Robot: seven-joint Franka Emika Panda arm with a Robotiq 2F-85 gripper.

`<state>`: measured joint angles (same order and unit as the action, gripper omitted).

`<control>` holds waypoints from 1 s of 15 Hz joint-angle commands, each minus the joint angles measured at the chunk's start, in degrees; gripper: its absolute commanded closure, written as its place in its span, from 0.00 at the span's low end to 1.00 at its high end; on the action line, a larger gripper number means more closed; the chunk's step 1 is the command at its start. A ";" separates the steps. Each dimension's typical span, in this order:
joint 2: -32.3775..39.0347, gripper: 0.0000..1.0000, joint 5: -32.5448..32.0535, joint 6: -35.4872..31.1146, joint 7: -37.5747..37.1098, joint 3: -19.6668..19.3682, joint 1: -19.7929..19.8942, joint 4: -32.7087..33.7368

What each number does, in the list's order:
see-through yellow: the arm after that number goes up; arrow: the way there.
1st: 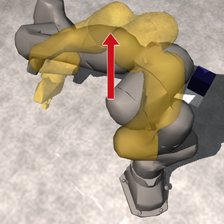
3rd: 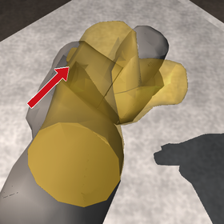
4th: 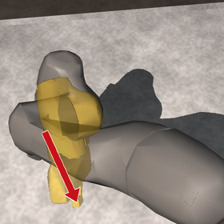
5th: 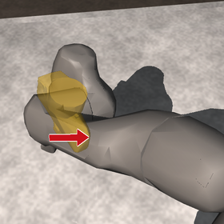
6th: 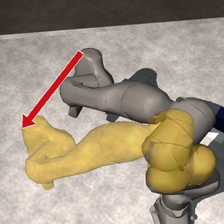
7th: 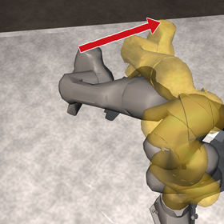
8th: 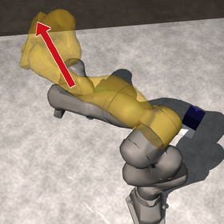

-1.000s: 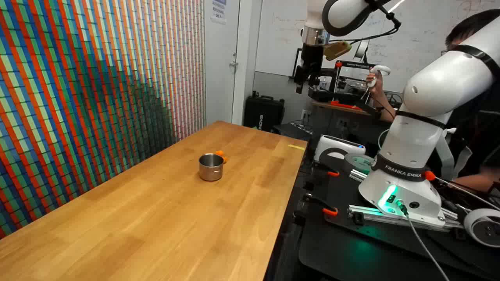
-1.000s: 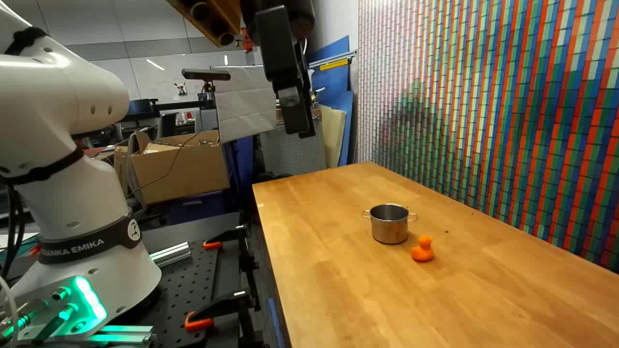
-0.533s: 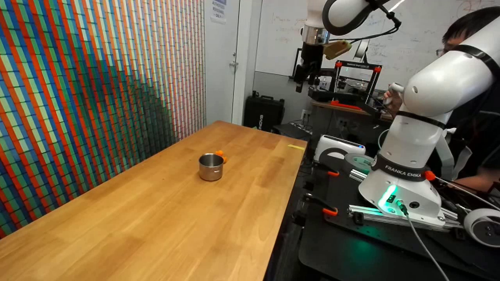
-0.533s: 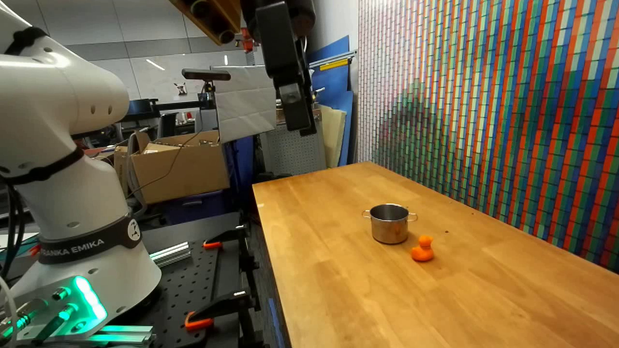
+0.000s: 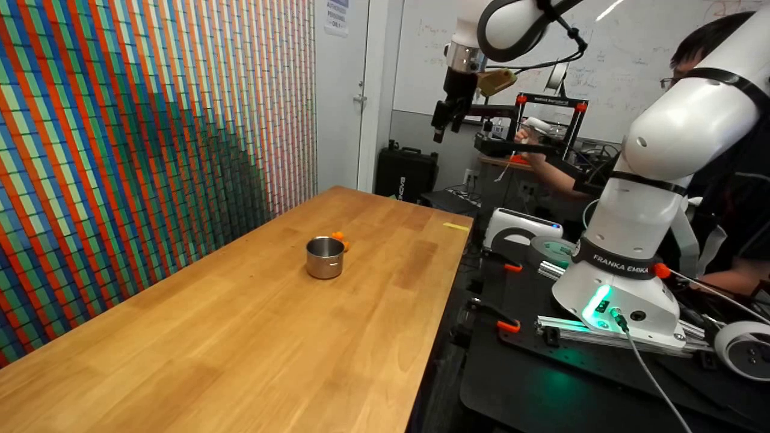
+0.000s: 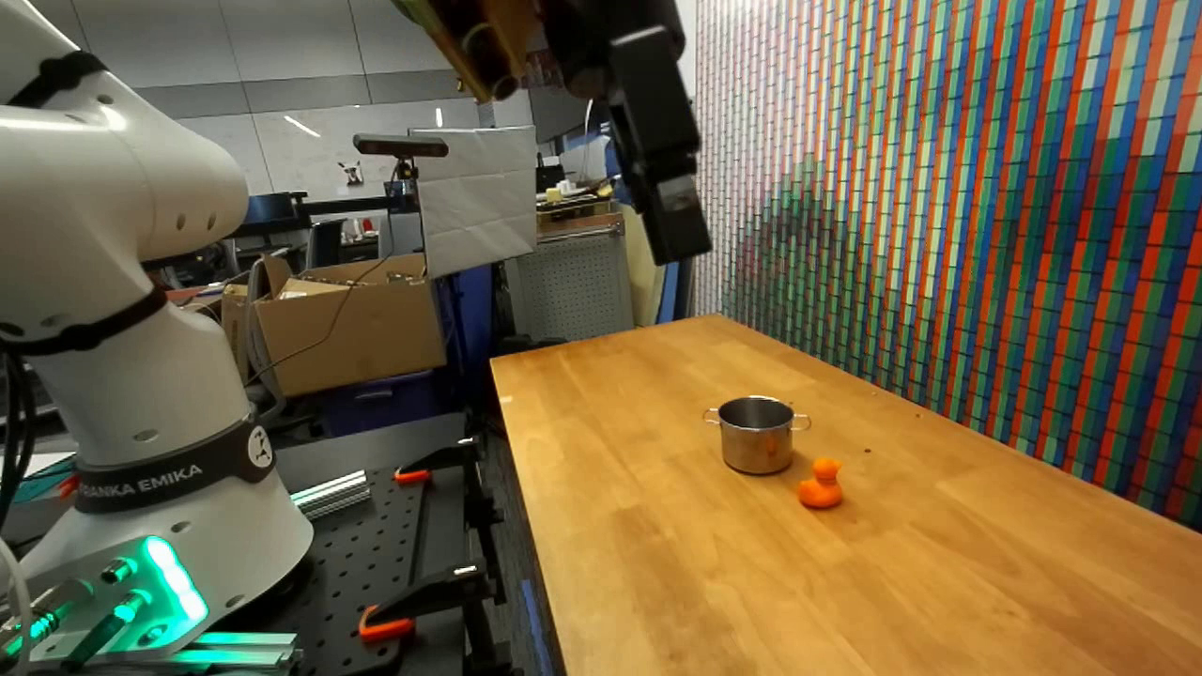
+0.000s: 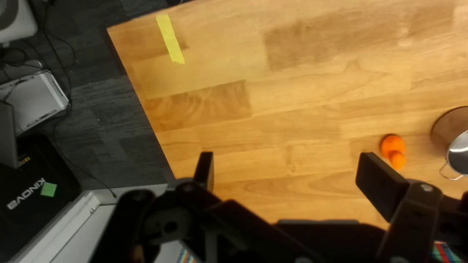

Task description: Put the rubber duck in the pot

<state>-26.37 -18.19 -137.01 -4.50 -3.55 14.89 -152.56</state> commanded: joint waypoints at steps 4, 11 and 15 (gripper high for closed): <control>24.91 0.00 19.76 -2.89 18.84 -5.98 -9.39 14.66; 38.16 0.00 24.93 -2.80 24.07 -2.40 -7.56 21.28; 43.84 0.00 20.46 -5.71 24.58 -2.48 -7.56 23.89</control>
<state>16.41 4.91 -140.63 19.90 -7.08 6.16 -128.60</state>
